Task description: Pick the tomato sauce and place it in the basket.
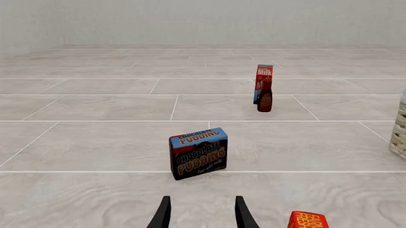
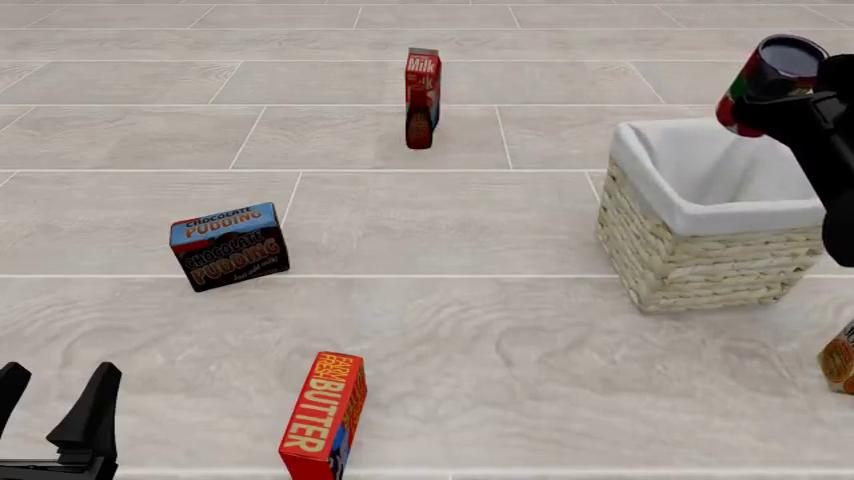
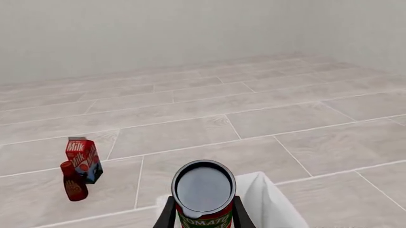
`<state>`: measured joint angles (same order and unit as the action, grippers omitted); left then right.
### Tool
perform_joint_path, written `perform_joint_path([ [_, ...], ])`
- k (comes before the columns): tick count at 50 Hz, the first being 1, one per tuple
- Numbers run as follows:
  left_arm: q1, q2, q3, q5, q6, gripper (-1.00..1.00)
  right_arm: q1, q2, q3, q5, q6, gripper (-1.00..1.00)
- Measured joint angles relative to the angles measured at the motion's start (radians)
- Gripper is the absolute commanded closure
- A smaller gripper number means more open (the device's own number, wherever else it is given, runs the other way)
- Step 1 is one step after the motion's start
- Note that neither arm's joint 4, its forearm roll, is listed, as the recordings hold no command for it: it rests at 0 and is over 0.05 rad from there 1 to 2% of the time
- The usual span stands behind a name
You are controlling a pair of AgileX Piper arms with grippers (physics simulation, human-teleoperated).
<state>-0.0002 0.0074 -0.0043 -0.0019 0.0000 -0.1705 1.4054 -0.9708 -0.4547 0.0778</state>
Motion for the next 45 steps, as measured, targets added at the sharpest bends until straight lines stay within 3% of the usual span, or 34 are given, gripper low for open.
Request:
perform_joint_path([
  [45,0.000,0.000,0.000,0.000,0.000,-1.00,-0.022,0.111,-0.048,-0.007,0.006,1.00],
])
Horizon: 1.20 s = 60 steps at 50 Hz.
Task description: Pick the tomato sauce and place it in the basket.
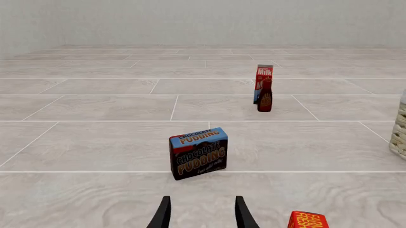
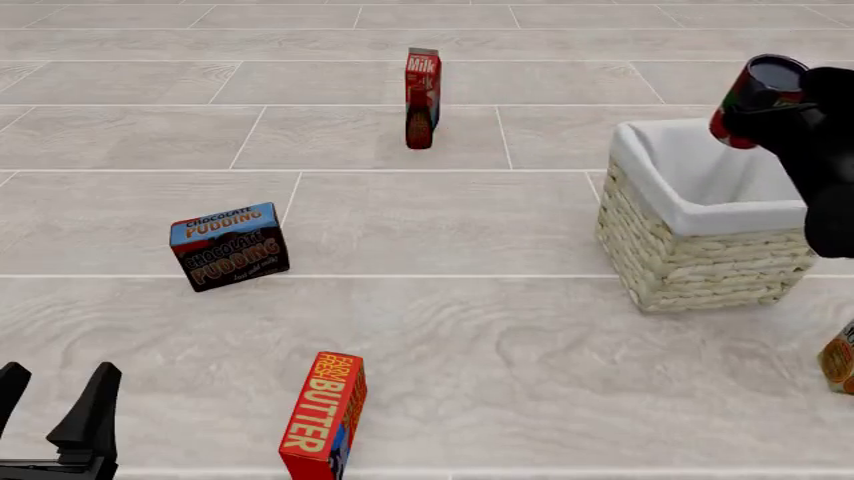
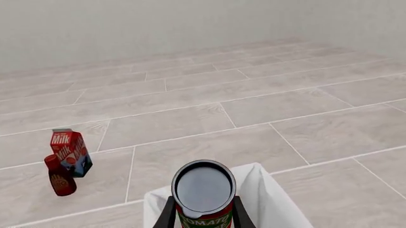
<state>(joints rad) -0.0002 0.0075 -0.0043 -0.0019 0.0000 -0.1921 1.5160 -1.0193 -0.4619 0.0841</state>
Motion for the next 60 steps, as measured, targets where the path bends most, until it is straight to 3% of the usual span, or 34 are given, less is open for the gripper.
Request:
perform_joint_path([
  [60,0.000,0.000,0.000,0.000,0.000,-1.00,-0.011,0.091,-0.071,0.010,0.005,1.00],
])
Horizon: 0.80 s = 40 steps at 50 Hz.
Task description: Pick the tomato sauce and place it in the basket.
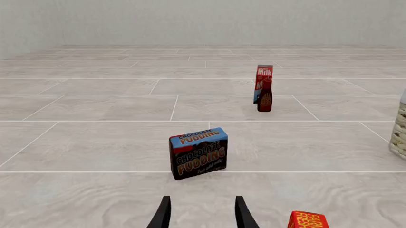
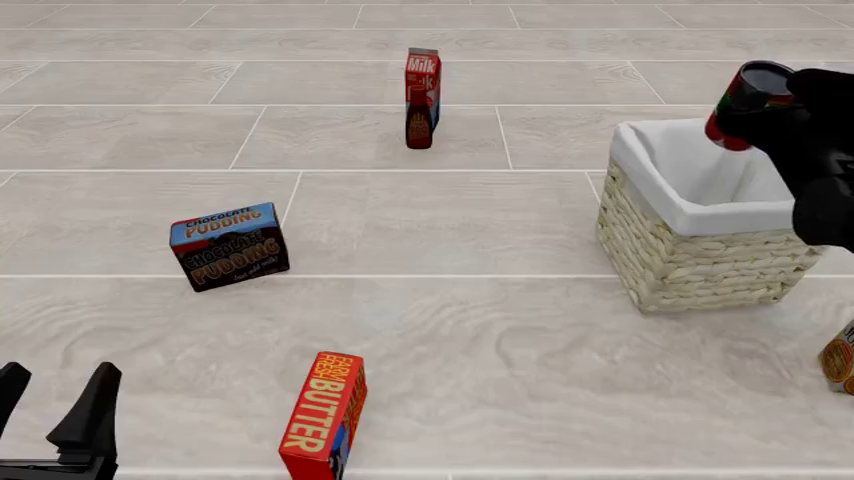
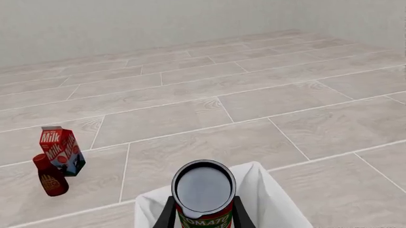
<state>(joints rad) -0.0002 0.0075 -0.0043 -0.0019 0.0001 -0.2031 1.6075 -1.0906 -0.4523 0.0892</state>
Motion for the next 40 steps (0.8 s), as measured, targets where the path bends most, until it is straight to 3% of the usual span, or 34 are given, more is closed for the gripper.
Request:
perform_joint_path([
  [40,0.000,0.000,0.000,0.000,0.000,-1.00,-0.001,0.048,-0.019,-0.003,0.001,1.00],
])
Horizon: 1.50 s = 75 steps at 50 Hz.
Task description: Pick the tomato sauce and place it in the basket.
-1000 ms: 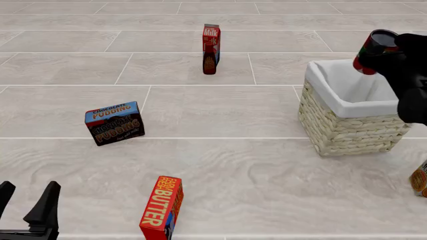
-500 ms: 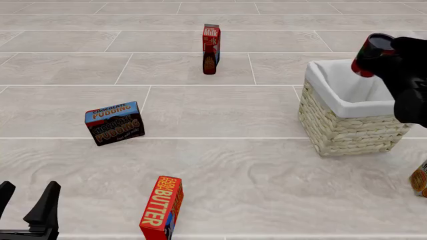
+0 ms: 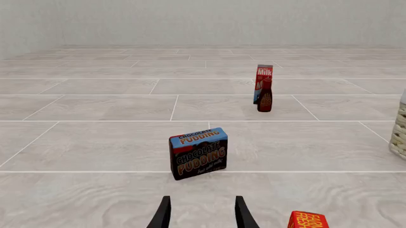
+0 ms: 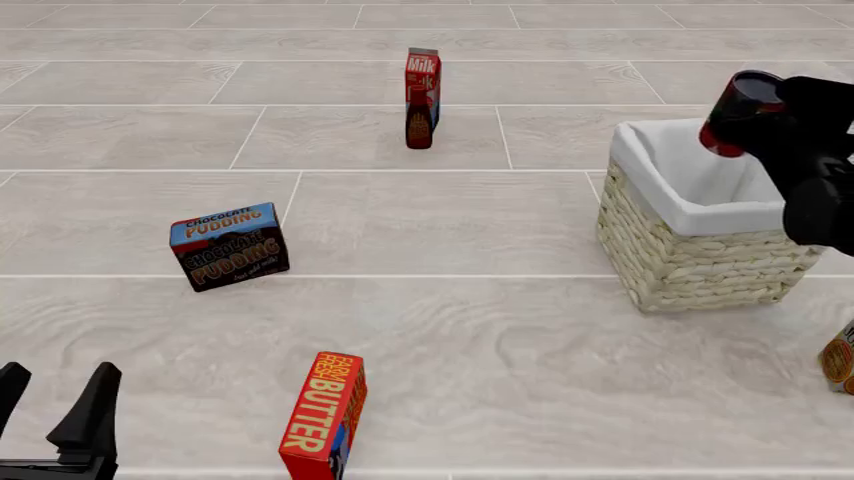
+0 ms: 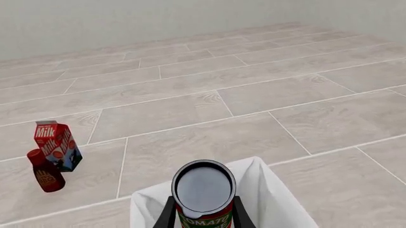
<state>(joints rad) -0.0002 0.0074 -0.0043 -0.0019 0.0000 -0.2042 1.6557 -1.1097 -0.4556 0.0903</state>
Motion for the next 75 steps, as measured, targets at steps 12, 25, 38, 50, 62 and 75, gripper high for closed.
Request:
perform_joint_path([
  [12,0.000,0.000,0.000,0.000,0.000,-1.00,0.003,0.010,-0.006,0.005,-0.003,1.00],
  [25,0.000,0.000,0.000,0.000,0.000,-1.00,0.004,0.017,-0.008,0.006,-0.004,1.00],
  [38,0.000,0.000,0.000,0.000,0.000,-1.00,-0.002,0.035,-0.016,0.003,-0.001,1.00],
  [50,0.000,0.000,0.000,0.000,0.000,-1.00,-0.007,0.054,-0.018,-0.002,0.000,1.00],
  [62,0.000,0.000,0.000,0.000,0.000,-1.00,-0.007,0.065,-0.021,-0.001,0.001,1.00],
  [75,0.000,0.000,0.000,0.000,0.000,-1.00,-0.007,0.075,-0.026,0.002,0.002,1.00],
])
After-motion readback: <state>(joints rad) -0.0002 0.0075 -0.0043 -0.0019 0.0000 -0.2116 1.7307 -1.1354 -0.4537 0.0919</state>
